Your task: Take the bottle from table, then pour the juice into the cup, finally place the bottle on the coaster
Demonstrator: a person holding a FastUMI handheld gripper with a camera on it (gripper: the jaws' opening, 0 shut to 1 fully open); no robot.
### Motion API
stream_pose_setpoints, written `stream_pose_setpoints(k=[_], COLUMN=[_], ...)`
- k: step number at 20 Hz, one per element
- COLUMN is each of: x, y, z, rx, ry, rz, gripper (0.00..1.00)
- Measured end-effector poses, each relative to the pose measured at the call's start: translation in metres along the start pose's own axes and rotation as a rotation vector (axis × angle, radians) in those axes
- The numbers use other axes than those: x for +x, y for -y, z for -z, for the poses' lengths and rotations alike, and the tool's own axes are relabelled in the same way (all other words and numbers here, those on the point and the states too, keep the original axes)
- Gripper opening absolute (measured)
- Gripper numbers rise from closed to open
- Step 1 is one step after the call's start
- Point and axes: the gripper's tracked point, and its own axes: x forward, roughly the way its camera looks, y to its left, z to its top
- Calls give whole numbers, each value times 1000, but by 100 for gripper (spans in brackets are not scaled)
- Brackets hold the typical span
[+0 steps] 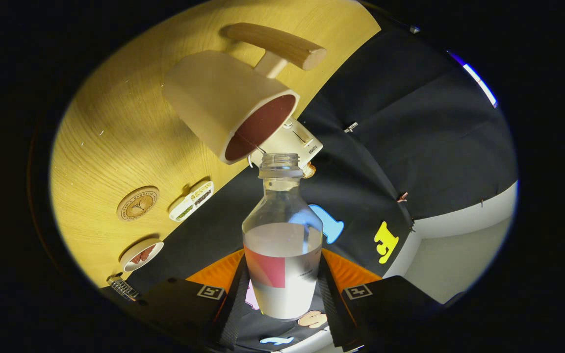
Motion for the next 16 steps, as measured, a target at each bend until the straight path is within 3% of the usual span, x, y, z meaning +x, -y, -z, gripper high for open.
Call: stream_pose_setpoints(k=[9,13,16], x=[0,-5,-7], y=[-3,-15,-30], z=[-2,-1,-2], rx=[34,182,328], ry=[-9,-36,-69], rz=[-17,-54,-144], gripper=[73,73,73])
